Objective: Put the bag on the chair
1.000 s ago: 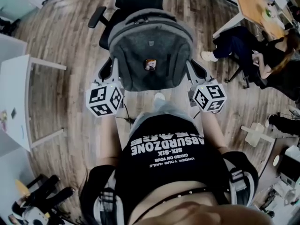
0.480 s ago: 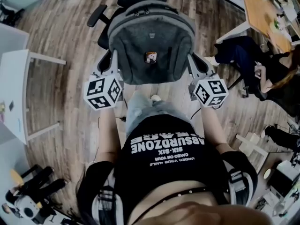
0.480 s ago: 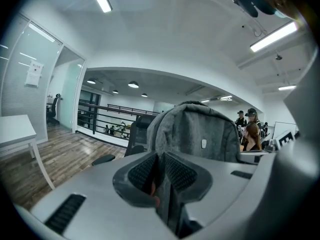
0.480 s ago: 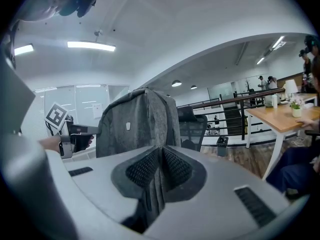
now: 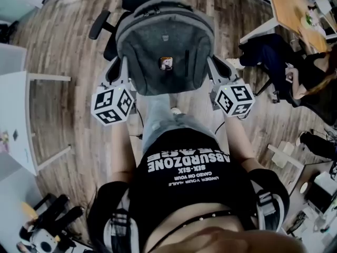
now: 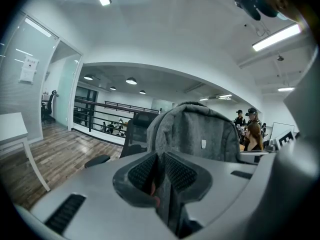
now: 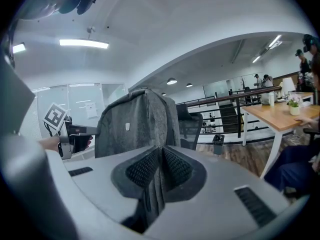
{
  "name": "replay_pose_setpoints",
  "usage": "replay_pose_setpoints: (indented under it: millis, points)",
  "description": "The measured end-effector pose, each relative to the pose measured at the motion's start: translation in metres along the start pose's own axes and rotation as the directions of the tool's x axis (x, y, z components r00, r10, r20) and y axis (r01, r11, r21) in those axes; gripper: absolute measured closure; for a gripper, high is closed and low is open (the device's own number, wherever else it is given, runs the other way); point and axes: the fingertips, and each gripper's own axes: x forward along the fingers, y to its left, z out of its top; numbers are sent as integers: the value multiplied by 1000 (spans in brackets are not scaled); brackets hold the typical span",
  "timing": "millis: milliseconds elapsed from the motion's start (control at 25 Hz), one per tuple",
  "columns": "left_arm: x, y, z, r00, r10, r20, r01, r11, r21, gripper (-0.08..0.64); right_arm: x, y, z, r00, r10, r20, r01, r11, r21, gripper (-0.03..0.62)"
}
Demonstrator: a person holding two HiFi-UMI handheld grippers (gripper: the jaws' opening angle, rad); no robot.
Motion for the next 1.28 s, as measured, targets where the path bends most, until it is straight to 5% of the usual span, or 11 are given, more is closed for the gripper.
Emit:
replay_pose_setpoints:
  millis: [1280]
  points:
    - [199,81,72,987,-153,-42,153,988,-11,495,177,-55,60,989,-143,-34,143,990,1,548]
